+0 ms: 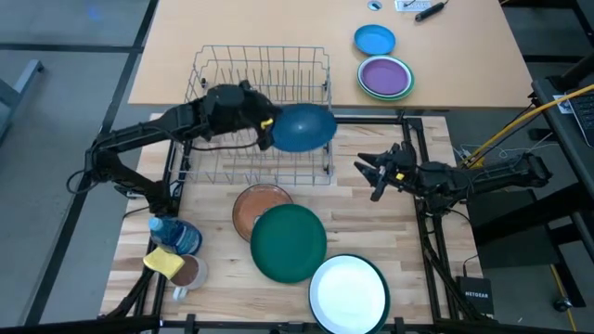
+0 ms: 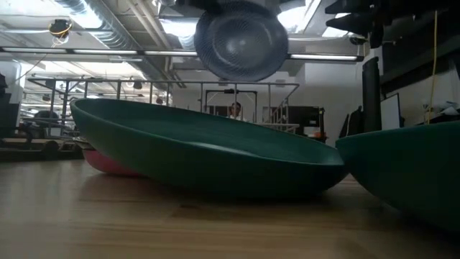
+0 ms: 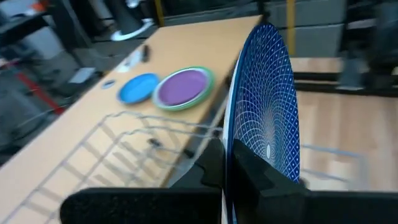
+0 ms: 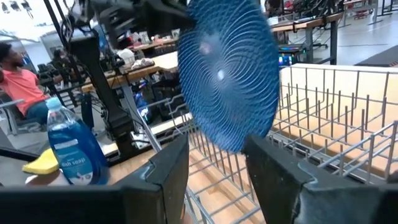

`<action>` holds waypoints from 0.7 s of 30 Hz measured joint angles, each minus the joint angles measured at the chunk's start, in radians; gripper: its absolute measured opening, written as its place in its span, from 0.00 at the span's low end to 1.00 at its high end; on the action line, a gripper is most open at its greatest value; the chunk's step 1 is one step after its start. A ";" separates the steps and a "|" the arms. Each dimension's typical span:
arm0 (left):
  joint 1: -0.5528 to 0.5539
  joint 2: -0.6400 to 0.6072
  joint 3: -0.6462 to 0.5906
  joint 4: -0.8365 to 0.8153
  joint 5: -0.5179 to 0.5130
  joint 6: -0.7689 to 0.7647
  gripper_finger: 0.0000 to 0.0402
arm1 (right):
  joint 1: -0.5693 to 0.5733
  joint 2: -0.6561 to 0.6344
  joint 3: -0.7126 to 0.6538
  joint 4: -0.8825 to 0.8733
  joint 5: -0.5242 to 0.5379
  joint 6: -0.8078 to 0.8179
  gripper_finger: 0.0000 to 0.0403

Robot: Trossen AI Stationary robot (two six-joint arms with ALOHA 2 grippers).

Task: Sort dishes
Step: Put the blue plate on the dish rack

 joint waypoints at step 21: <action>0.038 0.000 0.000 -0.153 -0.540 -0.106 0.00 | 0.000 0.077 0.000 -0.044 0.200 0.000 0.41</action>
